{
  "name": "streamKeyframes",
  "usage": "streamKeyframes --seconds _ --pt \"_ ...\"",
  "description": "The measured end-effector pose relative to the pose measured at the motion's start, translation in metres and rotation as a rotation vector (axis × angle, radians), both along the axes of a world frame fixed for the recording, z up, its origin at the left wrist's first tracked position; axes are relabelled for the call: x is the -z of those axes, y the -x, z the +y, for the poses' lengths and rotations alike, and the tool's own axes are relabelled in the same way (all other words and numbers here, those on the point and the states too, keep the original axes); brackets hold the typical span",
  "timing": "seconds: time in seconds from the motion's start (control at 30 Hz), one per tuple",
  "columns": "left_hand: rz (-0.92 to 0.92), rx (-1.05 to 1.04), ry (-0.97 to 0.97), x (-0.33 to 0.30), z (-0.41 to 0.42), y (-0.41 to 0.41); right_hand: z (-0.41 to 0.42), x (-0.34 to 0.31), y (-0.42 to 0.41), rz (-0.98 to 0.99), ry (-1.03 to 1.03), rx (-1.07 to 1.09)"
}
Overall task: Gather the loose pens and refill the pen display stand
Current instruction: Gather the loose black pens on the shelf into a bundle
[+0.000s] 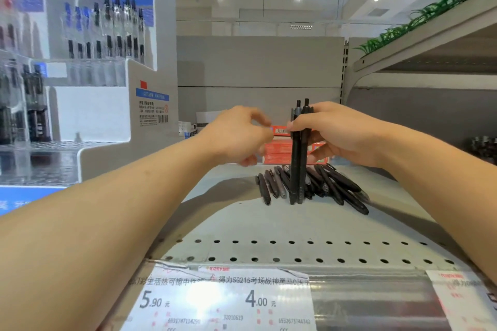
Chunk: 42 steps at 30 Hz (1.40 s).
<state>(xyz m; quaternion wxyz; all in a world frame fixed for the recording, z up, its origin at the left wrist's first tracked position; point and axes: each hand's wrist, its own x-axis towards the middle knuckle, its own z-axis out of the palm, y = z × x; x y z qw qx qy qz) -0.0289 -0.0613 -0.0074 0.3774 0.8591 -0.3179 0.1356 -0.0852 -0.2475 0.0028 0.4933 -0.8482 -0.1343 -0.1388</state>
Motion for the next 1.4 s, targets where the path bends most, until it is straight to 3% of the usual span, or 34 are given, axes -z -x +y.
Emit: streamKeyframes --seconds 0.1,0.17,0.37,0.53,0.63,0.73,0.8,1.13,1.3,1.4 --pt "-0.042 -0.174 -0.456 0.016 -0.004 -0.010 -0.002 0.000 0.000 0.004 0.022 -0.001" --pt "-0.023 -0.215 -0.618 0.024 -0.011 -0.015 -0.003 0.000 0.000 0.008 0.069 -0.011" --pt "0.048 -0.220 -0.577 0.024 -0.021 -0.017 -0.002 0.000 0.001 -0.041 0.137 0.021" --pt "-0.013 -0.254 -0.675 0.021 -0.019 -0.017 0.000 0.000 0.005 -0.030 0.151 0.003" --pt "0.008 -0.203 -0.424 0.011 -0.013 -0.015 0.001 0.000 0.005 -0.023 0.126 -0.011" --pt "0.104 0.035 0.006 0.001 -0.005 -0.004 0.001 0.001 0.006 -0.023 0.155 -0.024" --pt "0.106 0.158 0.156 -0.003 -0.001 0.003 0.000 0.001 0.007 -0.022 0.170 -0.017" --pt "-0.014 0.224 0.083 -0.004 0.005 0.011 -0.001 0.000 0.007 -0.025 0.227 0.014" --pt "-0.022 0.236 0.152 -0.003 -0.002 0.014 0.000 0.000 0.008 -0.048 0.219 0.017" --pt "-0.118 0.226 0.185 -0.004 -0.006 0.016 0.004 0.001 0.008 -0.045 0.263 0.028"
